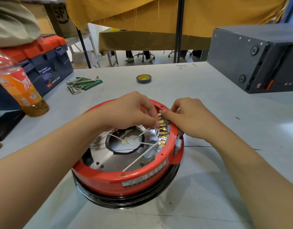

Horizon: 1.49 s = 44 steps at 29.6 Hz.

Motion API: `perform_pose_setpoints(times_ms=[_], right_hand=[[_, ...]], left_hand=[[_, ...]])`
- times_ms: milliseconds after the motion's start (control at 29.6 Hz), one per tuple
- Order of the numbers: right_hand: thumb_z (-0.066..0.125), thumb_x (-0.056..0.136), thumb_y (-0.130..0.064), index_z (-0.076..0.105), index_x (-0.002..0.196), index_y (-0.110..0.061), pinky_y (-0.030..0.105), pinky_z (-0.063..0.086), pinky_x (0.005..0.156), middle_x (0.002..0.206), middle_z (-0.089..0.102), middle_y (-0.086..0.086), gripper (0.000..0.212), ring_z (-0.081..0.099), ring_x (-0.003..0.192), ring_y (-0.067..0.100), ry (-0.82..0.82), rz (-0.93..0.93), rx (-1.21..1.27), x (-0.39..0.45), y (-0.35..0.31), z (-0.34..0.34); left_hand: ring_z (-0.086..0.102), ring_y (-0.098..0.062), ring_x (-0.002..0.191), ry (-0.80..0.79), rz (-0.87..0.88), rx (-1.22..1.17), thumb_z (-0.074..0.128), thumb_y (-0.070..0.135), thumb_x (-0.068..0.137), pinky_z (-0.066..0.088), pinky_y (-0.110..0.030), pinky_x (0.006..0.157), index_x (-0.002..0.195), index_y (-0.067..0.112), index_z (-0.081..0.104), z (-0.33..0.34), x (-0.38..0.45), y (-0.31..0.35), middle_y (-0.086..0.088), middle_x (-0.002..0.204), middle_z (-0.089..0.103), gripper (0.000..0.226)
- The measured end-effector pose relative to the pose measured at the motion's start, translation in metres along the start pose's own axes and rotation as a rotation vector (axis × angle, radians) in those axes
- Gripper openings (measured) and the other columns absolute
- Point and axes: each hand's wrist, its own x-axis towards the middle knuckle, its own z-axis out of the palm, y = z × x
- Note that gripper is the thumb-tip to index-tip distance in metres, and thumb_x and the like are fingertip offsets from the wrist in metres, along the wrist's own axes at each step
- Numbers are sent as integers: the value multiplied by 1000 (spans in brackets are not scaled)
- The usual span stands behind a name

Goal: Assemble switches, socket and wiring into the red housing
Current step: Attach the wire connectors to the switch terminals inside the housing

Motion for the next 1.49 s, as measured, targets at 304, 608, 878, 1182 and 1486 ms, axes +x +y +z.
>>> perform_pose_setpoints(times_ms=[304, 608, 878, 1182, 1486], right_hand=[[49, 92, -42, 63, 98, 5, 37, 50, 71, 89, 68, 21, 49, 63, 82, 29, -18, -26, -15, 1, 2, 0], [48, 92, -43, 62, 96, -2, 40, 51, 75, 87, 67, 15, 44, 61, 80, 24, -28, -37, -30, 1, 2, -1], [48, 92, -45, 62, 96, -3, 41, 51, 75, 88, 66, 13, 44, 59, 80, 23, -25, -35, -41, 0, 2, -1], [48, 91, -44, 62, 96, -2, 42, 51, 75, 88, 67, 15, 45, 60, 80, 24, -29, -33, -41, 0, 1, -2], [48, 92, -44, 62, 97, -2, 43, 51, 77, 88, 66, 14, 45, 61, 82, 25, -32, -32, -37, 0, 1, -1]], left_hand=[[62, -6, 64, 109, 112, -19, 78, 19, 73, 47, -15, 64, 77, 17, 74, 6, -7, -9, 4, 90, 62, 6], [66, -11, 68, 158, 141, 32, 76, 14, 75, 54, -25, 69, 76, 13, 73, 10, -8, -5, 2, 88, 62, 3], [65, -11, 68, 171, 131, 45, 76, 16, 75, 53, -26, 67, 74, 14, 73, 12, -6, -6, 3, 86, 62, 4], [65, -13, 72, 161, 138, 72, 76, 14, 75, 55, -31, 70, 74, 11, 73, 10, -7, -5, 1, 88, 63, 4], [65, -18, 74, 170, 146, 67, 75, 16, 75, 55, -42, 73, 72, 16, 72, 12, -7, -5, -1, 87, 63, 4]])
